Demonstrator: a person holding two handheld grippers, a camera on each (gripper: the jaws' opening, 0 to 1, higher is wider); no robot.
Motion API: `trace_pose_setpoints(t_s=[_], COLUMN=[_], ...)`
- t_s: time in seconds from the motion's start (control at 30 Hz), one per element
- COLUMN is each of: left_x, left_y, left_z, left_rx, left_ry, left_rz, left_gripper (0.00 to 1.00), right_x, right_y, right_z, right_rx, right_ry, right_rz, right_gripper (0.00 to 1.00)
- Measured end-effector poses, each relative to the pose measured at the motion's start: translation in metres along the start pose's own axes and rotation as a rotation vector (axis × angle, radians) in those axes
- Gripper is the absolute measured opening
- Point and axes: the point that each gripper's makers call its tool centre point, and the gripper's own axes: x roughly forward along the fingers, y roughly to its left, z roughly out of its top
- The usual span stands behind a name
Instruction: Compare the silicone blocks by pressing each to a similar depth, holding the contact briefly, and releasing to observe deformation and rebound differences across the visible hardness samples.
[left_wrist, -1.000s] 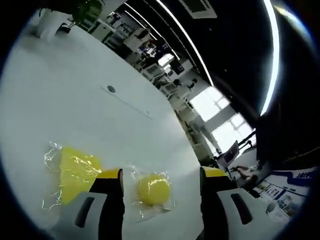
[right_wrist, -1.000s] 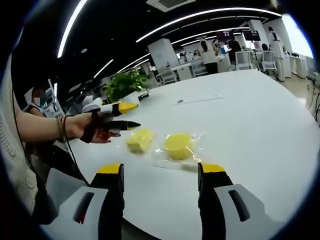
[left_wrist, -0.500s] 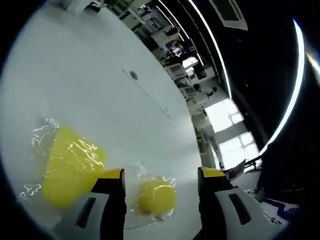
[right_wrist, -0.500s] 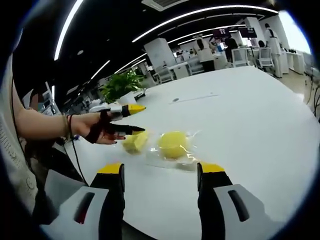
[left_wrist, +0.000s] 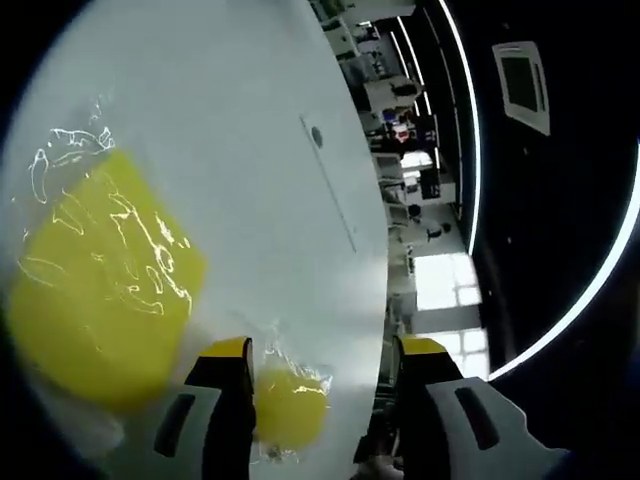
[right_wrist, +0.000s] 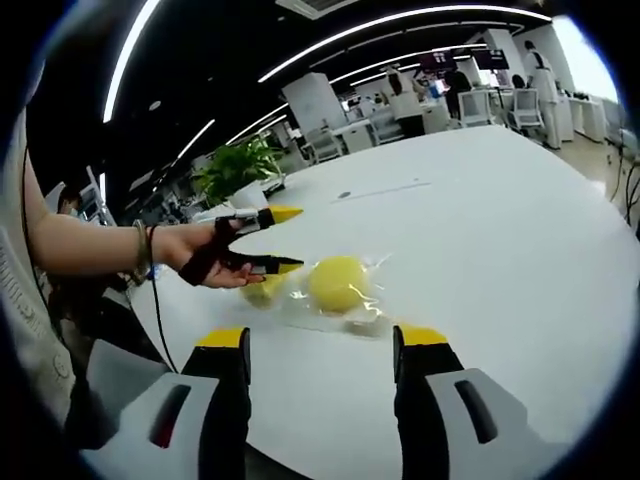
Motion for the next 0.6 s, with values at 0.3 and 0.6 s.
trace_pose_setpoints(t_s=[0.3,0.6], left_x=[0.011,0.032], left_y=[0.008,0.02], left_z=[-0.011,-0.018], left_rx=[-0.005,-0.025], left_ry=[0.037,0.062], left_rz=[0.017,0.03], left_gripper=[0.44,0.4], right_x=[0.0,0.001], right_y=[-0.007,-0.016], right_z=[0.0,-0.001], right_rx=[0.006,0.01], right_ry=[0.01,0.023], right_rz=[-0.009,-0.024], right_gripper=[0.52,0.51])
